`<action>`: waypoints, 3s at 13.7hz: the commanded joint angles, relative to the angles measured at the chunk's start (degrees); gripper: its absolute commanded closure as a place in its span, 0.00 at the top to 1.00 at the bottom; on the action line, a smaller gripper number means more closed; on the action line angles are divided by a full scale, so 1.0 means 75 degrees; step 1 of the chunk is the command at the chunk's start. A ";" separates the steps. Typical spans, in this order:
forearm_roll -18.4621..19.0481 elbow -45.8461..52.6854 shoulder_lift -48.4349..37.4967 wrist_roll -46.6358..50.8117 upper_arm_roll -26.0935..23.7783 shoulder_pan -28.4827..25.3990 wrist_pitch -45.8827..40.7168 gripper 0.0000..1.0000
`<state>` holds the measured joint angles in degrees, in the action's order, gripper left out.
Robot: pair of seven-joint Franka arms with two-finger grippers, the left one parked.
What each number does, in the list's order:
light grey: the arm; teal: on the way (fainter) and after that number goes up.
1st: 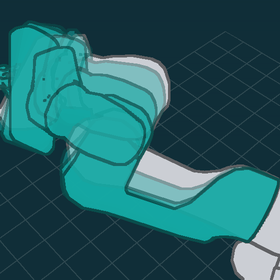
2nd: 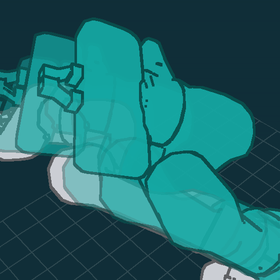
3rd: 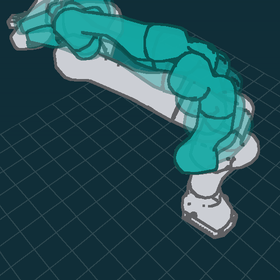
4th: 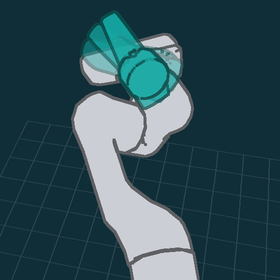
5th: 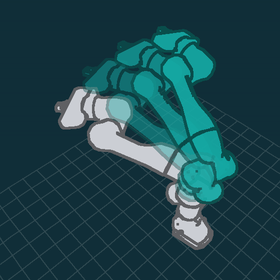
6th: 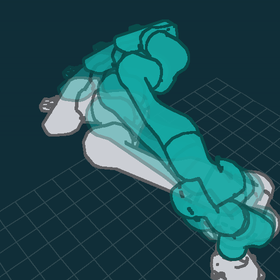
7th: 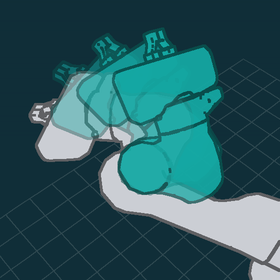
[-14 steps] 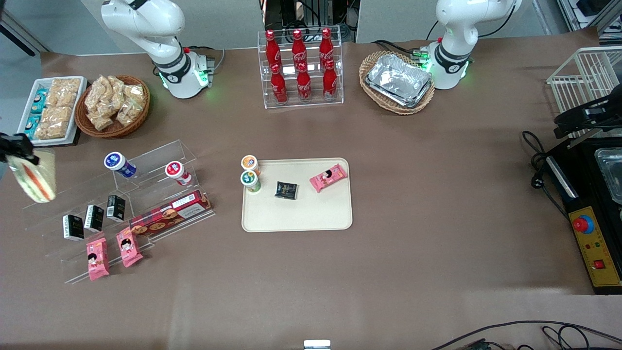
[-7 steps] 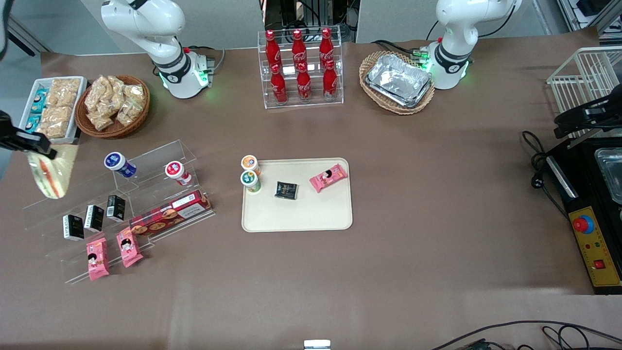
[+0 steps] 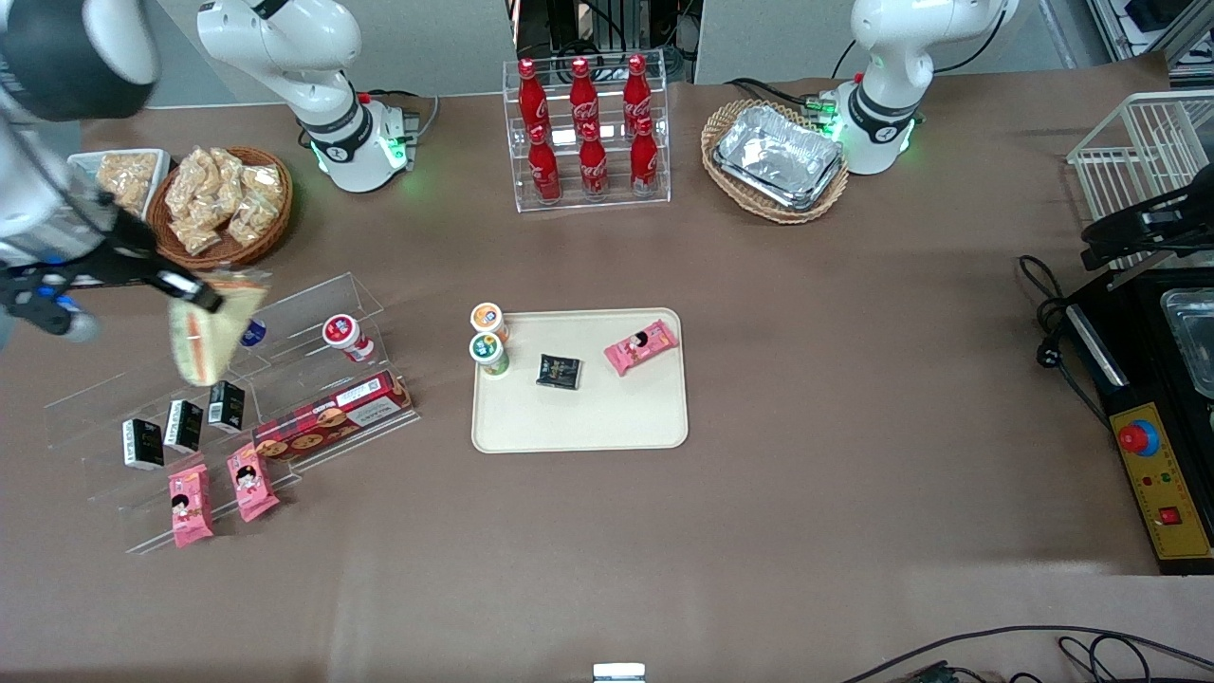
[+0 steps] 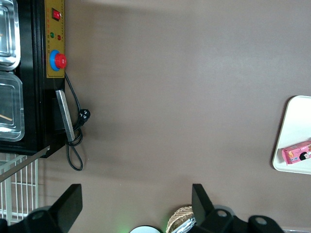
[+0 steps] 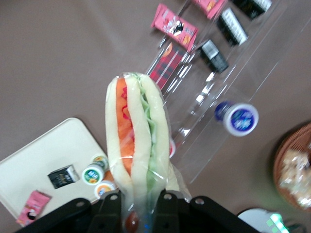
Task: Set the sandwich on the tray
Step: 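Carry the sandwich over the cream tray beside the black pack, then lower the sandwich onto the tray and open the right gripper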
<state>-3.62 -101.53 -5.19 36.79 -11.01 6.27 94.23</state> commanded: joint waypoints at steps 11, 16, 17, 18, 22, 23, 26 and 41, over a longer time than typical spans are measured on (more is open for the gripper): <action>0.1253 0.1548 0.3091 0.8412 -0.1707 -0.2133 0.1626 0.00; 0.2438 0.2016 0.4649 1.0946 -0.1696 -0.3108 0.2810 0.00; 0.2463 0.2169 0.4942 1.1229 -0.1696 -0.3167 0.2869 0.00; 0.2463 0.2310 0.5212 1.1487 -0.1696 -0.3167 0.3102 0.00; 0.2475 0.2346 0.5963 1.2460 -0.1626 -0.3261 0.4344 0.00; 0.2475 0.2346 0.6116 1.2624 -0.1602 -0.3273 0.4497 0.00; 0.2498 0.2346 0.6491 1.3187 -0.1520 -0.3285 0.5000 0.00; 0.2885 0.2276 0.6587 1.3997 -0.0524 -0.3906 0.5437 1.00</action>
<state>15.33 -85.70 44.54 140.28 -14.65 -23.22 136.33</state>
